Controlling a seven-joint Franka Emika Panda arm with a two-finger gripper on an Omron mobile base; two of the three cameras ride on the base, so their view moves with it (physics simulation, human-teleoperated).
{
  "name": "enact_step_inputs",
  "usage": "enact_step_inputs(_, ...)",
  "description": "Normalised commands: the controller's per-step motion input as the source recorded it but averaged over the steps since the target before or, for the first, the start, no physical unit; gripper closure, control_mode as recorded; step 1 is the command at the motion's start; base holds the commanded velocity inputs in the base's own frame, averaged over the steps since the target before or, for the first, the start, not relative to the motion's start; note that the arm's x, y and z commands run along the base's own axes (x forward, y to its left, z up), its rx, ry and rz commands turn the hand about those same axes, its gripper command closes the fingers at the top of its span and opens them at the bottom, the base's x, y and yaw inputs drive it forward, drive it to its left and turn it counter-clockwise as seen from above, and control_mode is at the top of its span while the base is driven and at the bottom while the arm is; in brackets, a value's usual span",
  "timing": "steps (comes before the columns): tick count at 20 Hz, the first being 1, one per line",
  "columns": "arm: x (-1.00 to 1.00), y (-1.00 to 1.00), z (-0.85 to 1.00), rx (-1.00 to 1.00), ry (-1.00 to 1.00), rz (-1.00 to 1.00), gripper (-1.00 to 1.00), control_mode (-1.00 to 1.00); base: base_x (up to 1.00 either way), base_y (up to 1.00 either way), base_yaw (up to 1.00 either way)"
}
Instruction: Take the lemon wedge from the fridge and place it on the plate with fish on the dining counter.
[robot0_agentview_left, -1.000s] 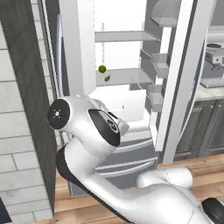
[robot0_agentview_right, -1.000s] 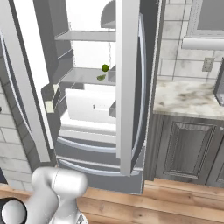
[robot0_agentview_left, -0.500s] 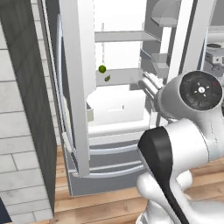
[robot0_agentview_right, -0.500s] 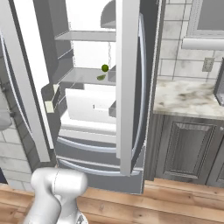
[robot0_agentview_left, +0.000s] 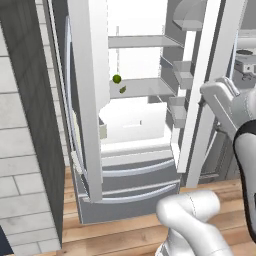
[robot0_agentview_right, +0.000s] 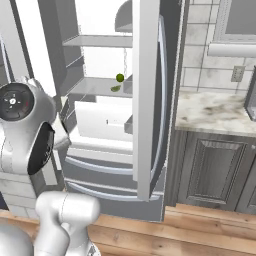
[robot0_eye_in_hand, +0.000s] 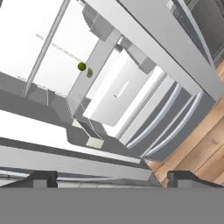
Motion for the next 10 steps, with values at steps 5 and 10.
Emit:
enact_step_inputs(5,0.84,0.17,0.0,0.16,0.03,0.05,-1.0,-1.0,0.0,0.0,0.0)
enact_step_inputs(10,0.73,0.96,-0.04,0.0,0.04,0.0,-1.0,-1.0,0.0,0.0,0.0)
